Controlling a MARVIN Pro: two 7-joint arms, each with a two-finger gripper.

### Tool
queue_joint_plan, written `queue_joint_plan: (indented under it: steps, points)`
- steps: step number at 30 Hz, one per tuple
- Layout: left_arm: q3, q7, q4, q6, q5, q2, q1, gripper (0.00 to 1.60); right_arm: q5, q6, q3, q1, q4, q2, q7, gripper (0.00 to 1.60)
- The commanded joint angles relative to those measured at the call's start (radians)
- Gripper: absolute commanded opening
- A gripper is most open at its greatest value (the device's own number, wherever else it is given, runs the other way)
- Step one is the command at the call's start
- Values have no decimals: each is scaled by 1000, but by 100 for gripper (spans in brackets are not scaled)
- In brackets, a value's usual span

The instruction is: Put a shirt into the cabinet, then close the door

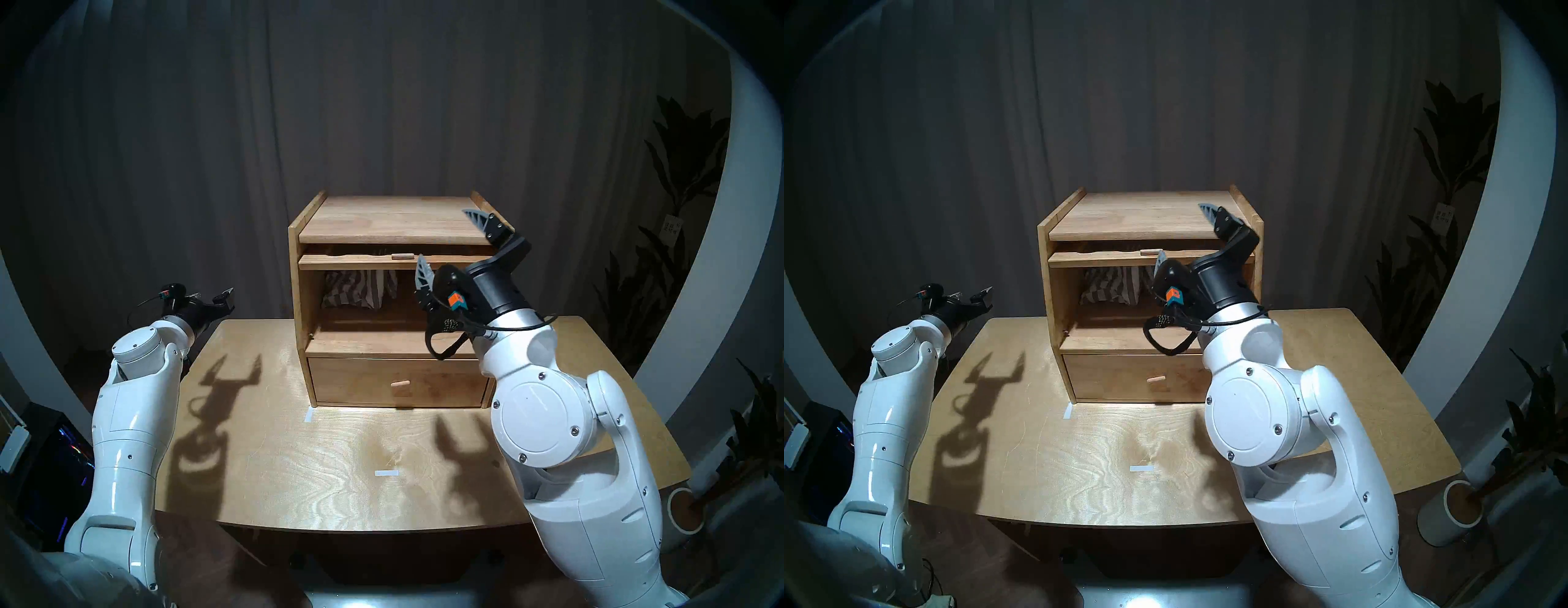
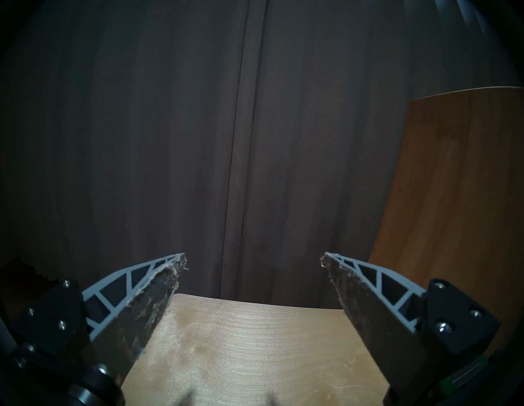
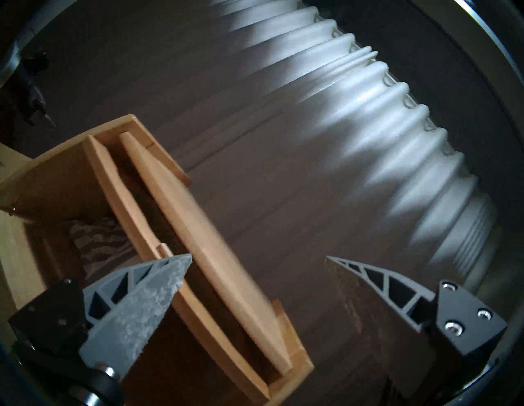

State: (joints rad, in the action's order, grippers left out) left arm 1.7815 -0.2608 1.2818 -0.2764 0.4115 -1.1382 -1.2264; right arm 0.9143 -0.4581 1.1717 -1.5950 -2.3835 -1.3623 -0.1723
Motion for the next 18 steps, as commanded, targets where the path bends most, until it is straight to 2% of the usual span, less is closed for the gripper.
queue_joint_plan:
  steps: [1, 3, 8, 18]
  points:
    - [-9, -23, -28, 12, 10, 14, 94, 160, 33, -98, 27, -108, -60, -49, 91, 160]
    - [-16, -32, -56, 19, 13, 18, 118, 160, 54, -163, 42, -146, -54, -39, 88, 160]
    - [-23, -45, -110, 24, 20, 27, 157, 160, 115, -259, 57, -200, -60, -5, 74, 160]
    - [-28, -63, -198, 35, 33, 38, 206, 160, 231, -353, 39, -153, -60, 44, 35, 160]
